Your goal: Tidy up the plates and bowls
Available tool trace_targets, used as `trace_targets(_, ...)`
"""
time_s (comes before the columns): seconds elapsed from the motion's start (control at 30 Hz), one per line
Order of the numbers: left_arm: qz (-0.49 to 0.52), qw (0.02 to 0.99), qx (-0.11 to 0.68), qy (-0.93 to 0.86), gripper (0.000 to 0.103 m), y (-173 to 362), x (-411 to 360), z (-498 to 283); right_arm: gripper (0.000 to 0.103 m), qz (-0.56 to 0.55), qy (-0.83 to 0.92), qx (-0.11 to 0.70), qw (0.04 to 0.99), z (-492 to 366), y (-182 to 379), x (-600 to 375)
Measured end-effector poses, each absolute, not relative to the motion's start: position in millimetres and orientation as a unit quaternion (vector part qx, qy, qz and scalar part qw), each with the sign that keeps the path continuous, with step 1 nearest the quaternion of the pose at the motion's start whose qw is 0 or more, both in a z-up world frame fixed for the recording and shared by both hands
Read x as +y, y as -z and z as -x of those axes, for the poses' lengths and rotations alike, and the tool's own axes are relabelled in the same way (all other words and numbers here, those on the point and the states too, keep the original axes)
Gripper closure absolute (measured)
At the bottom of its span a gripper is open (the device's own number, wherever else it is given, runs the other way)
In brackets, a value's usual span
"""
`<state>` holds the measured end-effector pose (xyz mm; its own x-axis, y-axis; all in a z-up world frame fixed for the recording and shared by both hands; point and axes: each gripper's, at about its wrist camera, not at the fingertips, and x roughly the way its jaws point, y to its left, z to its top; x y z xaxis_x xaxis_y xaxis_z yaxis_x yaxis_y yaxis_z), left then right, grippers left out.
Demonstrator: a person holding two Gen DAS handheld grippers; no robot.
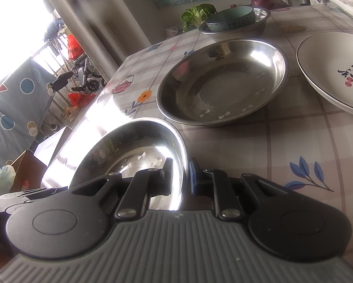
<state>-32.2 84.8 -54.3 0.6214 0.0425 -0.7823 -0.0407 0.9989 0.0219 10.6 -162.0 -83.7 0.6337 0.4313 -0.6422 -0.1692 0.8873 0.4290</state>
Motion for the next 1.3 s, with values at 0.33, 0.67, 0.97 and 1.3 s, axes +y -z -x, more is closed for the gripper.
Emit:
trace_targets(0.33, -0.002, 0.9, 0.434, -0.023, 0.072, 54.6, 84.4, 31.4, 0.089, -0.171, -0.172, 0.398, 0.885, -12.4, 86.0, -161.1)
trace_targets(0.67, -0.002, 0.9, 0.434, -0.024, 0.071, 54.5, 84.3, 30.8, 0.089, -0.173, -0.173, 0.398, 0.884, -13.0, 87.0, -160.9)
trace_targets(0.97, -0.003, 0.901, 0.433, -0.025, 0.069, 54.6, 84.4, 30.5, 0.089, -0.173, -0.173, 0.398, 0.884, -13.2, 87.0, -161.1)
trace_targets(1.3, 0.0, 0.901, 0.432, -0.025, 0.069, 54.3, 84.8, 28.9, 0.089, -0.173, -0.173, 0.398, 0.884, -13.2, 87.3, -161.2)
